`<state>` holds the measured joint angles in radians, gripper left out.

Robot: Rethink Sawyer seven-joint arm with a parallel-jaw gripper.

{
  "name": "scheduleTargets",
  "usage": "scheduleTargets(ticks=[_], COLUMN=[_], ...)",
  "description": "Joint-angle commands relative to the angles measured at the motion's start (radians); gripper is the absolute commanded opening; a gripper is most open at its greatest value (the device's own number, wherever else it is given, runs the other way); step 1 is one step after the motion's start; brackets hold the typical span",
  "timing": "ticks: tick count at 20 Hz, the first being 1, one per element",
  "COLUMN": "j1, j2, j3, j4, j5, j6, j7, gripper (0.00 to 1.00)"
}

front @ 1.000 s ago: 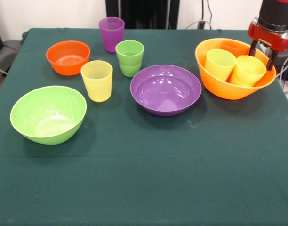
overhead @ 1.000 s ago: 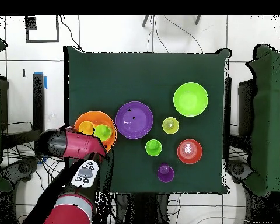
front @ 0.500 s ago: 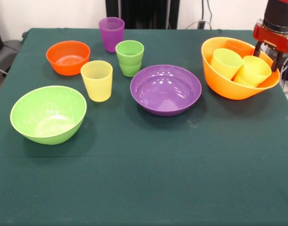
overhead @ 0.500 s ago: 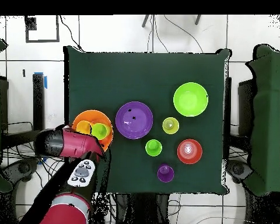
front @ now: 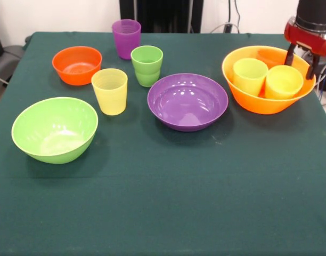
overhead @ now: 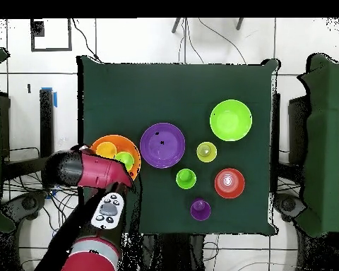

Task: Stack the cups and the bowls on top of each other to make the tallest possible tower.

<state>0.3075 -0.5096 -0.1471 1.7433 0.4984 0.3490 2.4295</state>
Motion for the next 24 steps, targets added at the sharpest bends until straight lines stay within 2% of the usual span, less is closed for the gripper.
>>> scheduleTargets(ticks=[1,5,9,13,19,24], j1=[-0.087,-0.117,-0.150,-0.154,-0.146,-0.172], j2=[-0.125,-0.131,-0.092,-0.101,-0.068,-0.048], j3=[0.104,0.116,0.149,0.151,0.114,0.101], j4=[0.059,0.068,0.070,0.068,-0.019,-0.098], j5=[-0.057,-0.078,-0.097,-0.111,-0.130,-0.144], j6=[0.098,0.096,0.039,0.056,0.094,0.146], j7=[-0.008,-0.029,-0.044,-0.030,-0.006,-0.011], gripper=[1.00,1.00,1.00,1.00,1.00,1.00])
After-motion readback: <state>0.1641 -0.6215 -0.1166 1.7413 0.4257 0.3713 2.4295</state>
